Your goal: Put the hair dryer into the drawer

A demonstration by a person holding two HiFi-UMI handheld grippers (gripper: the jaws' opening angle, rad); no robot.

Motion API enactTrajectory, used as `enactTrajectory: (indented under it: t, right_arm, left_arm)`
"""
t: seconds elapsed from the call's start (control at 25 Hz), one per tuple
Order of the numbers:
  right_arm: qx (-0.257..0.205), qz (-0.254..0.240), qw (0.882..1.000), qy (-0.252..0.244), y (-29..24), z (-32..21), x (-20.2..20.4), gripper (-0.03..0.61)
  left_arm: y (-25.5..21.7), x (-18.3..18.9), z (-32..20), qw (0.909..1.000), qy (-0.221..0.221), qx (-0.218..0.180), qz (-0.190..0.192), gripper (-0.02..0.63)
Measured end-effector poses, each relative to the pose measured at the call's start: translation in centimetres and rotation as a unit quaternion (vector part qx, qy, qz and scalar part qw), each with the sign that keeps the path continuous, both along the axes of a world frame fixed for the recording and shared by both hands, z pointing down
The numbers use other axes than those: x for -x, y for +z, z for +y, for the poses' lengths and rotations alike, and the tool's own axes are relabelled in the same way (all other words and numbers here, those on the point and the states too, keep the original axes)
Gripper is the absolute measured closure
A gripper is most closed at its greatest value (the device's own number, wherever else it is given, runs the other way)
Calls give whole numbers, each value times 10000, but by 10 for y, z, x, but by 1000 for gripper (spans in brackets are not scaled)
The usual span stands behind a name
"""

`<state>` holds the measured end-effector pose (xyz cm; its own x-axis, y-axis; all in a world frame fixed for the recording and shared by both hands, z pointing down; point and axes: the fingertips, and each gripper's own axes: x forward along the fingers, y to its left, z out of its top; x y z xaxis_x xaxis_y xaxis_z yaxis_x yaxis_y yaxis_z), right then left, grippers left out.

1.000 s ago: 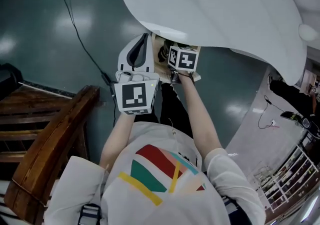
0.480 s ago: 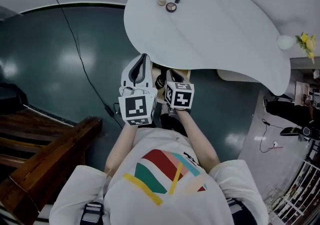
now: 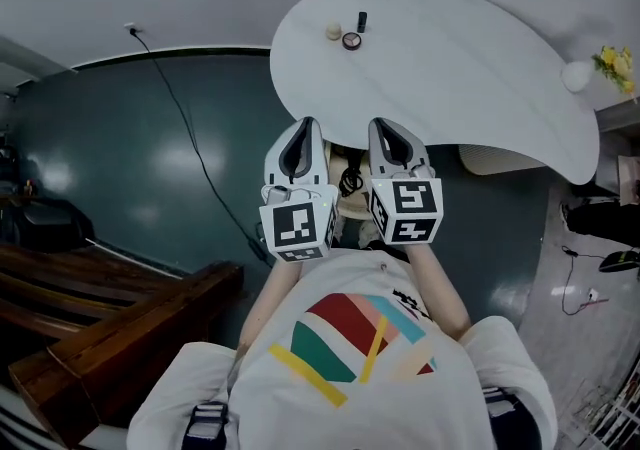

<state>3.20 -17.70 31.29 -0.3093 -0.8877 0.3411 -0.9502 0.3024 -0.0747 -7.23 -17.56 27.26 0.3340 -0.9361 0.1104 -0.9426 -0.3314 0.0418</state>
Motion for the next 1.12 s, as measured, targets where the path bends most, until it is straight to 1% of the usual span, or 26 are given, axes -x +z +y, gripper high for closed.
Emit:
enactTrajectory:
  t: [0.12, 0.24, 0.48, 0.72, 1.12]
  right_arm:
    - [-272, 77, 9996, -31, -19, 11, -5, 561]
    - [-461, 165, 9988, -13, -27, 19, -10, 561]
    - [-626, 299, 9976, -37, -29, 30, -9, 568]
    - [-630, 178, 9978, -129, -29, 30, -8, 568]
    - [-453, 80, 9986, -268, -18, 33, -3, 568]
  left_arm:
    - [-10, -7, 3, 9998, 58, -163, -63, 597]
    - [-17, -12, 4, 9994, 99, -302, -123, 597]
    - [-18, -5, 9, 9994, -8, -309, -184, 597]
    - [-14, -6, 11, 9994, -15, -245, -245, 597]
    - [-7, -15, 15, 9995, 76, -117, -297, 597]
